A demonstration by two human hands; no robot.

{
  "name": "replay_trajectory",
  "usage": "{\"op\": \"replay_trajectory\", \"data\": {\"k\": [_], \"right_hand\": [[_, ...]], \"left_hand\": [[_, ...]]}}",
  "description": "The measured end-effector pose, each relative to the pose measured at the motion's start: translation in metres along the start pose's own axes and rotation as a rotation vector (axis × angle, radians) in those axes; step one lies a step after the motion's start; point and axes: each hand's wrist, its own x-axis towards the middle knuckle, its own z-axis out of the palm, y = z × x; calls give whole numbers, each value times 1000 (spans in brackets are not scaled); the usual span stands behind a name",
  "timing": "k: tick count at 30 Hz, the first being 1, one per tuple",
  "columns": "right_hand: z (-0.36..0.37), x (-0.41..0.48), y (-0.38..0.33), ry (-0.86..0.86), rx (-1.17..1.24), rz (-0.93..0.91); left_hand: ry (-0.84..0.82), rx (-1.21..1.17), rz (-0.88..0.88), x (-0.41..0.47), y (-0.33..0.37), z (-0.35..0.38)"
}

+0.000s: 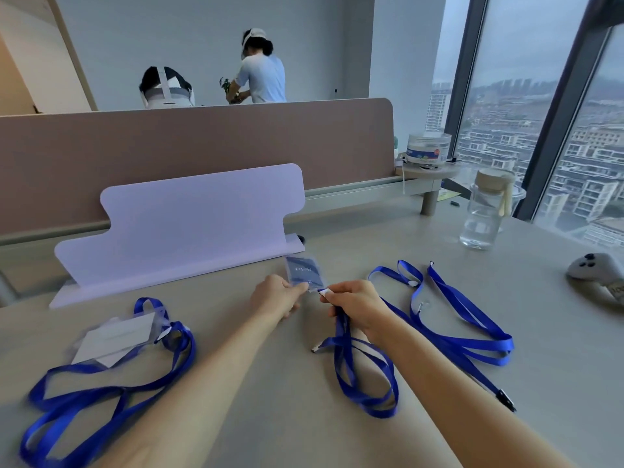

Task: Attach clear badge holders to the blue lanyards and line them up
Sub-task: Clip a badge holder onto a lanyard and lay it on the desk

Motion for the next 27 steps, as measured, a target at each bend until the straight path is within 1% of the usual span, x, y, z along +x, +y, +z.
{"op": "replay_trajectory", "data": {"k": [2,3,4,5,7,8,10,14,17,21,25,27], "right_hand": [[-1,2,1,12,22,23],[-1,3,1,15,43,38],[-1,4,0,14,62,51],[0,5,0,14,79,59],[1,4,-3,-1,106,65],[1,4,-4,-16,113,68],[-1,0,-5,-58,128,74],[-12,-12,-4,-162,215,91],[-23,-24,-2,-206,192,96],[-37,-48,-4,-293,176,153],[-47,-76,-6,-383,200,179],[-54,-92,-6,-397,169,177]], "left_hand": [[94,372,122,2,-3,-4],[152,497,200,3,-4,-4],[184,569,280,5,-6,-3],[179,601,372,9,-8,-1],[92,630,515,19,-14,6],[51,632,538,22,-16,9],[24,621,534,28,-18,12],[59,614,526,32,-18,17],[65,613,512,31,-19,21],[102,634,491,23,-19,25],[93,641,462,17,-18,27],[90,643,447,16,-17,27]]}}
